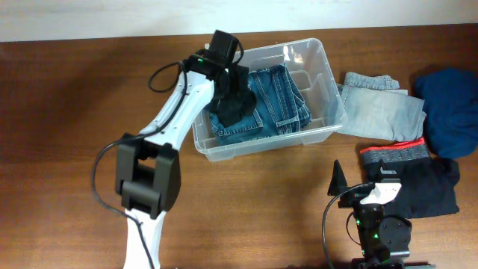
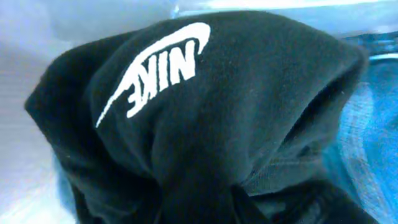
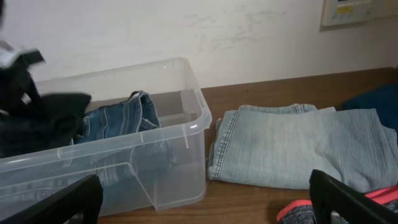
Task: Pack container
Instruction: 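Lift the black Nike shirt with the left gripper over the bin, then lower the shirt onto the jeans in the bin and release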
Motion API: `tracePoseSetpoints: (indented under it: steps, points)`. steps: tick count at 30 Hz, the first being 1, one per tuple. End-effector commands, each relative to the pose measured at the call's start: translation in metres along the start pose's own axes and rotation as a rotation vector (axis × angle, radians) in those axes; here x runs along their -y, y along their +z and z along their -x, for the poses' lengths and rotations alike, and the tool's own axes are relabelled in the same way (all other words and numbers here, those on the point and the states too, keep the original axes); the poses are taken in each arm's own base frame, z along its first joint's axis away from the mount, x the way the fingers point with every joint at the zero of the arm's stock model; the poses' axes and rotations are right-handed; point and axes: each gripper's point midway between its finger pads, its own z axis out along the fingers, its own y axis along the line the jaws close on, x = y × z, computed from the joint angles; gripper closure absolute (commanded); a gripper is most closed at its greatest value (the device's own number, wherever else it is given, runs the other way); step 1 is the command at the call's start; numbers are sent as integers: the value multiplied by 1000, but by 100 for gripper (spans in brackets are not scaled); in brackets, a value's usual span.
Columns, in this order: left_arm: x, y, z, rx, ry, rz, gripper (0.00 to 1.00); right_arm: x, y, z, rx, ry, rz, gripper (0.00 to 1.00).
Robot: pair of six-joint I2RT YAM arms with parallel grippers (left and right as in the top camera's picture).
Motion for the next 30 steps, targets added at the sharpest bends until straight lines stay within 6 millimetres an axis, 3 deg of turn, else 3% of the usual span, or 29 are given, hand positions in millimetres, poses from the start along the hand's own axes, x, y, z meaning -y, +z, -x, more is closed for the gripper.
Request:
tracePoseSetpoints:
  steps: [1, 3, 4, 6, 7, 8, 11, 17, 22, 26, 28, 30]
  points:
    - [-9, 42, -17, -72, -16, 30, 98, 1, 0, -2, -3, -7, -3, 2]
    - [-13, 62, -30, -113, -13, 50, 98, 1, 0, -2, -3, -7, -3, 2]
    - [-16, 71, -36, -132, -12, 58, 93, 1, 0, -2, -3, -7, -3, 2]
    - [-17, 79, -44, -161, -11, 61, 55, 1, 0, -2, -3, -7, -3, 2]
    - [-17, 79, -46, -169, -12, 58, 40, 1, 0, -2, -3, -7, -3, 2]
    - [-14, 74, -44, -166, -12, 48, 32, 1, 0, -2, -3, -7, -3, 2]
    - [-6, 51, -29, -142, -15, 19, 28, 1, 0, -2, -3, -7, -3, 2]
    - [11, -38, 25, 14, -16, -36, 21, 1, 0, -2, -3, -7, -3, 2]
    - [19, -82, 46, 105, -19, -80, 21, 1, 0, -2, -3, -7, -3, 2]
    - [19, -87, 47, 111, -19, -84, 21, 1, 0, -2, -3, -7, -3, 2]
    - [18, -84, 44, 102, -19, -79, 35, 1, 0, -2, -3, -7, -3, 2]
    - [17, -81, 42, 94, -19, -75, 80, 1, 0, -2, -3, -7, -3, 2]
